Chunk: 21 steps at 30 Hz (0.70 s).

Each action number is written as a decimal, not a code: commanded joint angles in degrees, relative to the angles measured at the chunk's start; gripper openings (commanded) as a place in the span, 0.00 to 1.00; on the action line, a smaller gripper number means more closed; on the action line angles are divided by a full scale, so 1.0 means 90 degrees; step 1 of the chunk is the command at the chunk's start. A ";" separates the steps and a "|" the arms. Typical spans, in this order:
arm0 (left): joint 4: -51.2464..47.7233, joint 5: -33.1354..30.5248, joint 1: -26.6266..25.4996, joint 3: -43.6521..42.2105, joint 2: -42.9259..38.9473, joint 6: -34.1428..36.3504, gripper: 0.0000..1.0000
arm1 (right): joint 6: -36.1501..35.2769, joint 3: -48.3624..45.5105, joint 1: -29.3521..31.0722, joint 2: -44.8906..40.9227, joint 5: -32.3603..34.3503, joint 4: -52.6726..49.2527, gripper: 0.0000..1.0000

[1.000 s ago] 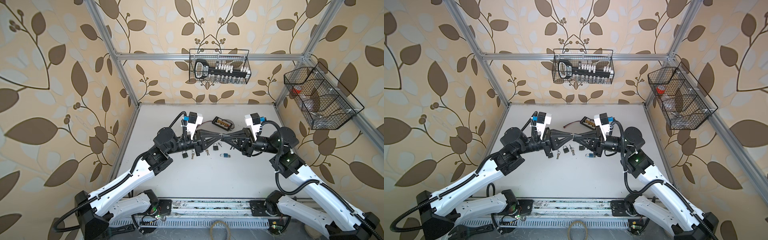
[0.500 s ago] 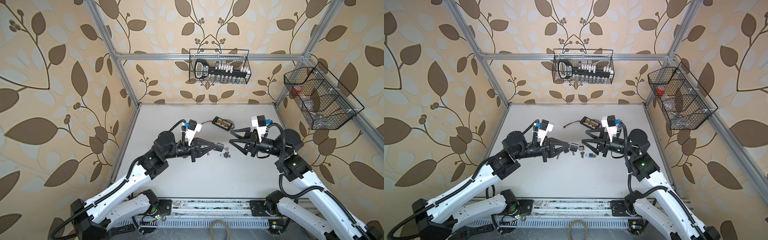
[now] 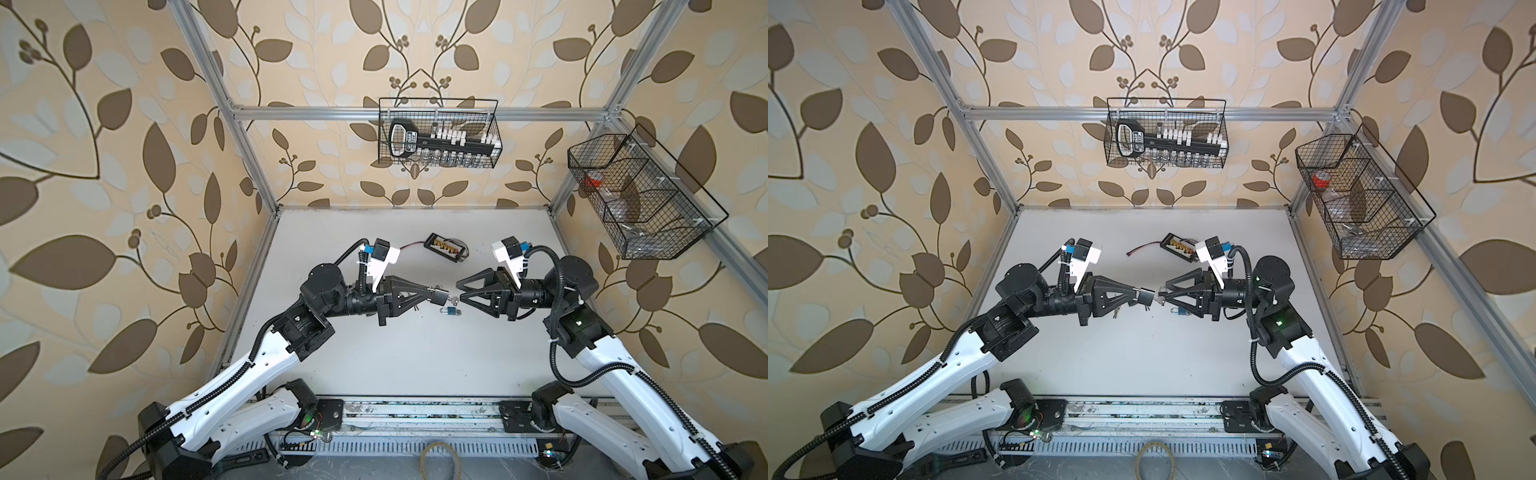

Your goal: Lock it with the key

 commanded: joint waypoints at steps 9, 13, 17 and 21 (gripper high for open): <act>0.0503 0.0227 0.0032 0.0070 0.0008 -0.0041 0.00 | -0.0028 0.0059 0.0179 0.0057 -0.0149 0.0147 0.24; 0.0478 0.0217 0.0033 0.0098 0.0003 -0.0013 0.00 | -0.0141 0.0096 0.0231 0.0105 -0.0137 -0.0005 0.24; 0.0451 0.0202 0.0025 0.0118 0.0010 0.0005 0.00 | -0.0162 0.0096 0.0258 0.0089 -0.0122 -0.0025 0.16; 0.0302 0.0077 0.0033 0.0130 -0.0035 0.0076 0.00 | -0.0423 0.0126 0.0258 -0.0029 0.0092 -0.0283 0.04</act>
